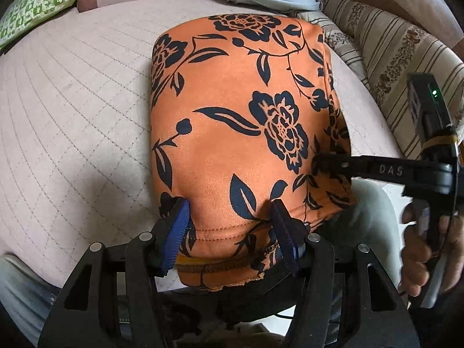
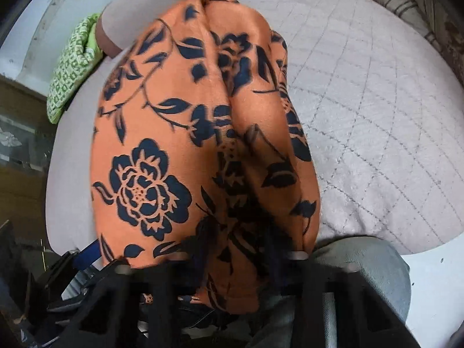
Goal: Fold small clothes
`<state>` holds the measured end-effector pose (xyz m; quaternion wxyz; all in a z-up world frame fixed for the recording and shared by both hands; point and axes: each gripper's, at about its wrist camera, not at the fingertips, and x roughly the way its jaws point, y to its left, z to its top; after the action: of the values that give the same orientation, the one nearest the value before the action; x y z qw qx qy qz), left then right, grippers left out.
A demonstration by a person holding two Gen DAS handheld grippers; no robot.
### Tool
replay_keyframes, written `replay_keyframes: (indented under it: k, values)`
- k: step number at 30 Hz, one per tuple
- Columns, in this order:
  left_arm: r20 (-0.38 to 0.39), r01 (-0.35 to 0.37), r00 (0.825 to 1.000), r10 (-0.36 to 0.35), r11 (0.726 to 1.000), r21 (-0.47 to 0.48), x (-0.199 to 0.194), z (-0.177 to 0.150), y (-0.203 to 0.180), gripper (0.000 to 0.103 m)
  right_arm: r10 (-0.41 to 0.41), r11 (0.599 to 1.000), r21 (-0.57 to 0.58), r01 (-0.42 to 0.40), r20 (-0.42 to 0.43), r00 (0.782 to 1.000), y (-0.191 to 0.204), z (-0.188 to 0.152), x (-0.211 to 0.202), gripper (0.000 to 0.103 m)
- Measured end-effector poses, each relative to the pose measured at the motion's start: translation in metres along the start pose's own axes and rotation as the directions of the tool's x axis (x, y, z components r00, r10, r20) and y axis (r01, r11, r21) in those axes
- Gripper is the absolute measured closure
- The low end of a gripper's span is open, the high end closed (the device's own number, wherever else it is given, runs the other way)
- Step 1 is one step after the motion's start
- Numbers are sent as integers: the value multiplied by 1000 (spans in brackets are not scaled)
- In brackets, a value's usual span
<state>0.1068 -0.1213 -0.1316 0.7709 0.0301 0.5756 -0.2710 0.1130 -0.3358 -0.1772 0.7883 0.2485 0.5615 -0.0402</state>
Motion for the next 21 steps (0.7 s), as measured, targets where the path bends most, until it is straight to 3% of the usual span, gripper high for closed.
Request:
replay_keyframes:
  k: [2, 6, 9, 11, 12, 14, 17, 18, 20, 21]
  values:
    - [7, 9, 1000, -9, 1000, 7, -9, 2, -2, 46, 44, 999, -2, -44, 38, 998, 3, 0, -22, 98]
    - [33, 60, 998, -60, 998, 8, -18, 1, -6, 46, 49, 998, -41, -43, 165, 985, 5, -8, -86, 98]
    - [-6, 32, 999, -32, 999, -1, 1, 3, -7, 46, 18, 1000, -23, -15, 136, 991, -7, -1, -70, 98]
    - [-24, 13, 1000, -13, 1000, -3, 10, 4, -7, 46, -13, 1000, 22, 12, 36, 999, -20, 5, -29, 98]
    - [-28, 8, 1000, -8, 1000, 1, 9, 4, -7, 46, 10, 999, 40, -9, -9, 1000, -26, 6, -12, 98]
    - [-18, 45, 999, -45, 999, 0, -3, 5, -4, 46, 55, 996, 68, -56, 10, 998, -26, 10, -18, 98]
    - [32, 99, 995, -98, 994, -40, -23, 9, 12, 46, 122, 992, 14, -124, 81, 989, -24, 11, -53, 94]
    - [40, 109, 994, -107, 992, -60, -25, 12, 18, 46, 121, 993, -10, -121, 109, 987, -25, 10, -65, 88]
    - [58, 116, 992, -109, 985, -130, -25, 23, 34, 45, 144, 989, -53, -137, 161, 976, -23, 8, -84, 62]
    - [60, 113, 993, -105, 982, -153, -24, 27, 40, 45, 168, 985, -63, -158, 197, 966, -24, 8, -89, 43]
